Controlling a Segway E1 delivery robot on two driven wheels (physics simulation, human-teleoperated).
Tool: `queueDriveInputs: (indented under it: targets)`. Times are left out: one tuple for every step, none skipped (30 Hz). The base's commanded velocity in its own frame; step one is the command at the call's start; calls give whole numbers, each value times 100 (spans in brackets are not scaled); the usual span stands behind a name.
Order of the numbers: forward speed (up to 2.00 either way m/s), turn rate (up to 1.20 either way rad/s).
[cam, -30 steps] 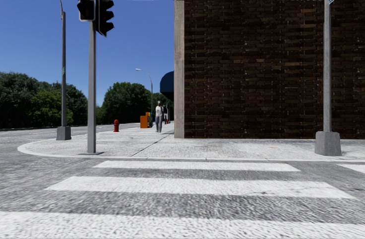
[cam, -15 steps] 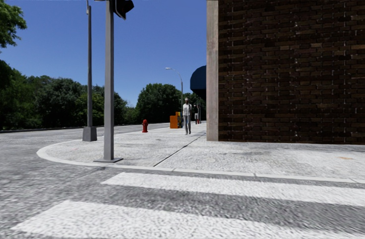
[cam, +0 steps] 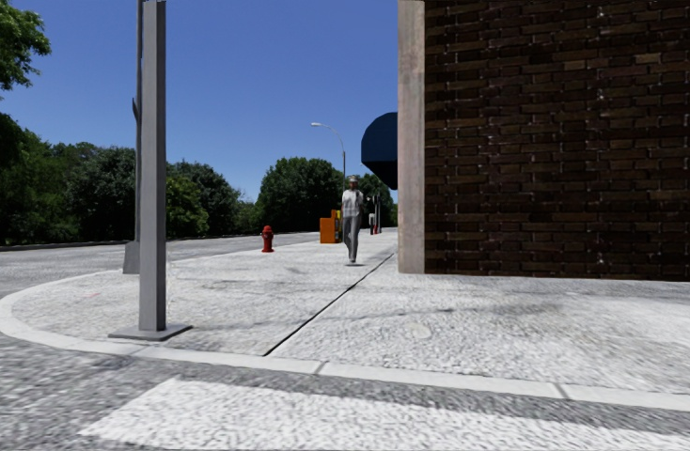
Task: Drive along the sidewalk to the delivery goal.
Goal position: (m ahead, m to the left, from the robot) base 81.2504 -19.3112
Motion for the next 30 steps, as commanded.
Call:
queueDriveInputs:
  targets:
    - [200, 0]
    - [200, 0]
    - [200, 0]
    - [200, 0]
    - [200, 0]
    - [200, 0]
    - [200, 0]
    - [200, 0]
    - [200, 3]
    - [200, 3]
    - [200, 9]
    - [200, 13]
    - [200, 13]
    - [197, 18]
    - [185, 24]
    - [174, 27]
    - [167, 27]
    - [167, 27]
    - [163, 28]
    - [159, 29]
    - [155, 30]
    - [155, 30]
    - [146, 31]
    - [139, 32]
    - [137, 38]
    - [137, 38]
    - [136, 43]
    - [135, 44]
    - [135, 44]
    - [134, 44]
